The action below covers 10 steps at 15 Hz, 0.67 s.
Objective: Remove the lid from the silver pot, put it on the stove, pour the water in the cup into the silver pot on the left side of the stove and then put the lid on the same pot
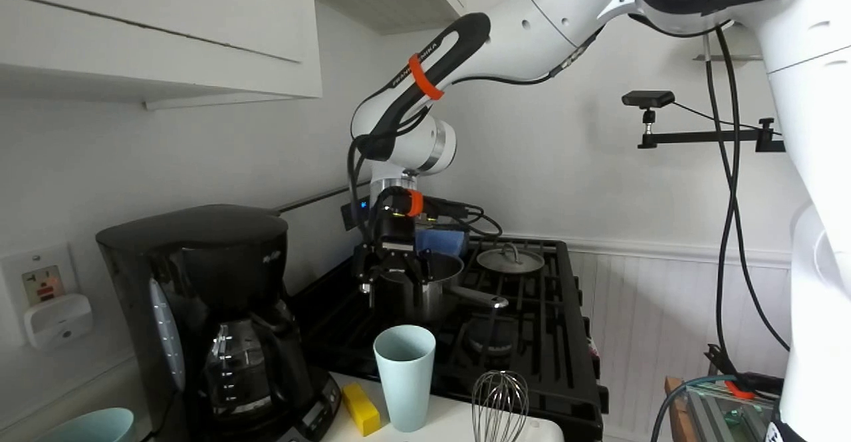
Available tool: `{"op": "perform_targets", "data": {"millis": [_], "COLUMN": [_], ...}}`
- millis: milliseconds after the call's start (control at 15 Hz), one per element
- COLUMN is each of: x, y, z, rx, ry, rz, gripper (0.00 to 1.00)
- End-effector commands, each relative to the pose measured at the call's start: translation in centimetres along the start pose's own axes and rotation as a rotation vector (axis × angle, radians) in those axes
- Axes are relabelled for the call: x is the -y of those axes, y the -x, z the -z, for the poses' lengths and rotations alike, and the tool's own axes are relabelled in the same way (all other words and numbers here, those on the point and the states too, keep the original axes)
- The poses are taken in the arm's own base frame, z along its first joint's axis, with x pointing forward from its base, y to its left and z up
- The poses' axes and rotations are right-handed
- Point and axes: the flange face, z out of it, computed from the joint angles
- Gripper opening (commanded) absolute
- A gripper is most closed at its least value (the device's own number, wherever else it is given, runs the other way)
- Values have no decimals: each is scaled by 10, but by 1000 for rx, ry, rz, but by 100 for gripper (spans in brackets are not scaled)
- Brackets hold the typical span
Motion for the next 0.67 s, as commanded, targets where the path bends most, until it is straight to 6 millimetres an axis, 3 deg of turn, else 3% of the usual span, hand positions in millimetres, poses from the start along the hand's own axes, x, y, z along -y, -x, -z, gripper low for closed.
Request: {"op": "perform_targets", "data": {"millis": [0,600], "x": [2,10], "y": [21,50], "z": [14,-16], "rx": [5,38], "ry": [24,152], "rz": [199,668], "gripper": [100,100]}}
